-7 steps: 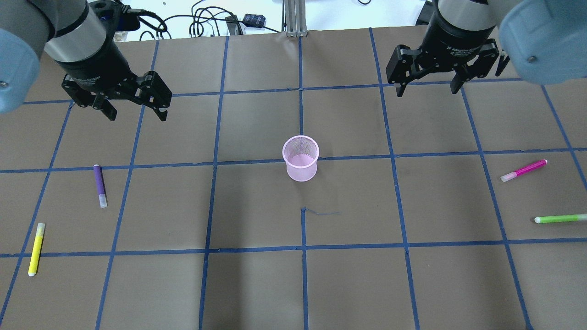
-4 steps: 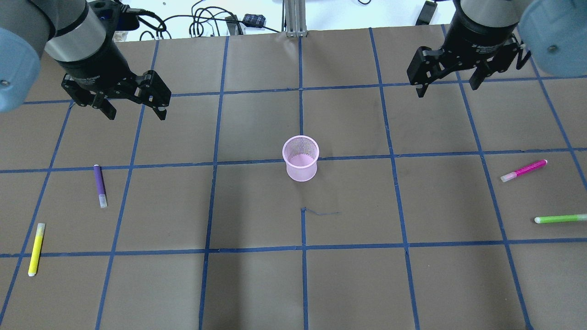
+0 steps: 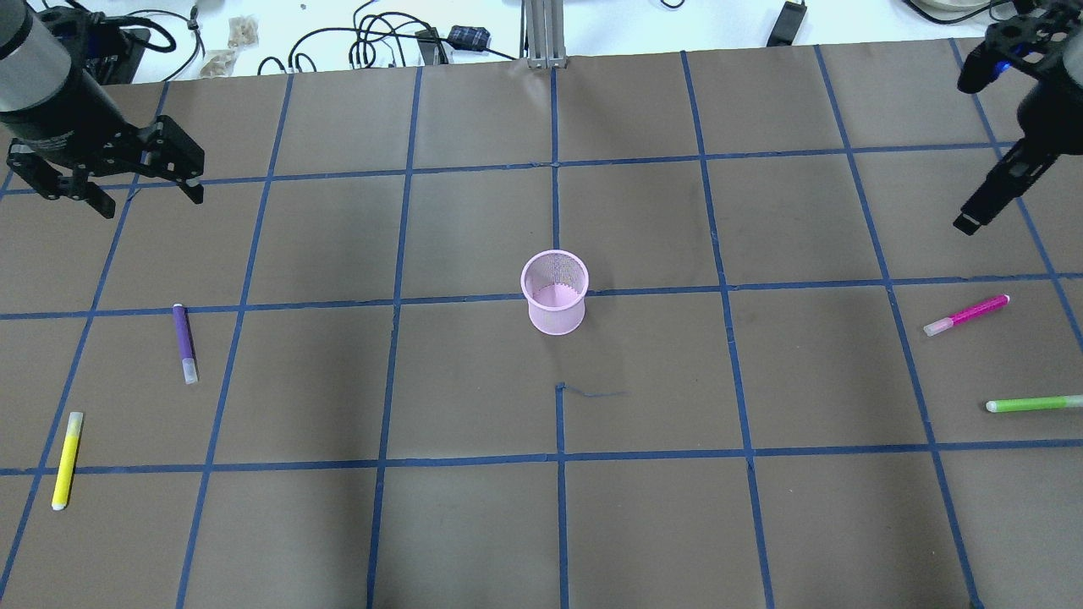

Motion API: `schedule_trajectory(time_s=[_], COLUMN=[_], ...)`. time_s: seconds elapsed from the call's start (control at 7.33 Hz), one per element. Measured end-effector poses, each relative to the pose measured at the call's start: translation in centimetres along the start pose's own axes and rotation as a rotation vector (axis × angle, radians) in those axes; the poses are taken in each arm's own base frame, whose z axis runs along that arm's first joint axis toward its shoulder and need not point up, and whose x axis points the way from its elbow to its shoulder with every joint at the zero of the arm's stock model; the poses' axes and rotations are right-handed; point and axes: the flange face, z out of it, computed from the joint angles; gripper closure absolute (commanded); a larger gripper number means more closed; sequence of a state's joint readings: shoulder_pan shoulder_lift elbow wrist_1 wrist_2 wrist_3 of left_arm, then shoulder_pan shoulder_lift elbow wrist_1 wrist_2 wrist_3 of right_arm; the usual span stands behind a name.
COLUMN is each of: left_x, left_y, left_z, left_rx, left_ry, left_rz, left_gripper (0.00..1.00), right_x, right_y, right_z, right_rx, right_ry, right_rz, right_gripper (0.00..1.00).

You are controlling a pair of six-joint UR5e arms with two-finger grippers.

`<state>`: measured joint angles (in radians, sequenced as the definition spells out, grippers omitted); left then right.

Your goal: Insert purple and pink pens into pink cup

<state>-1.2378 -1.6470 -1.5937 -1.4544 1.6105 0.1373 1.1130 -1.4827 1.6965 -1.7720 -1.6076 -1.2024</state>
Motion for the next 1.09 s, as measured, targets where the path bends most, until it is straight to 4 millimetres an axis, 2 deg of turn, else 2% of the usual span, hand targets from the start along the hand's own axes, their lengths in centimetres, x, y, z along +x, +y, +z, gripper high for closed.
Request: schedule_trajectory(time_s=[0.27,0.41,0.55,0.82,0.95,1.09], left_x=[-5.5,-7.4,-8.8,-12.0,-13.6,-14.7], left_y=[-1.9,-2.4,-2.7,-2.6,-2.7,-3.2], left_z=[3.5,6.3,9.2,15.4,17.9,19.6], left_rx=[-0.007,-0.026,-0.037,-0.089,-0.112,-0.104], left_ry=[-0.002,0.003,0.003,0.014,0.020,0.018], left_rz=[-0.086,-0.118,-0.141,-0.202,-0.233,-0.254], left_gripper=[0.00,0.00,0.00,0.00,0.00,0.00], right_x=[5.3,7.6,9.5,11.8,12.3,12.1], right_y=[6.4,9.2,10.8,11.6,11.6,11.6], right_z=[5.0,7.5,9.9,14.4,16.0,17.6], right_rx=[0.034,0.074,0.103,0.138,0.147,0.157], right_ry=[-0.054,-0.073,-0.069,-0.054,-0.048,-0.051], right_rz=[-0.210,-0.385,-0.575,-0.890,-0.972,-1.023], right_gripper=[0.00,0.00,0.00,0.00,0.00,0.05])
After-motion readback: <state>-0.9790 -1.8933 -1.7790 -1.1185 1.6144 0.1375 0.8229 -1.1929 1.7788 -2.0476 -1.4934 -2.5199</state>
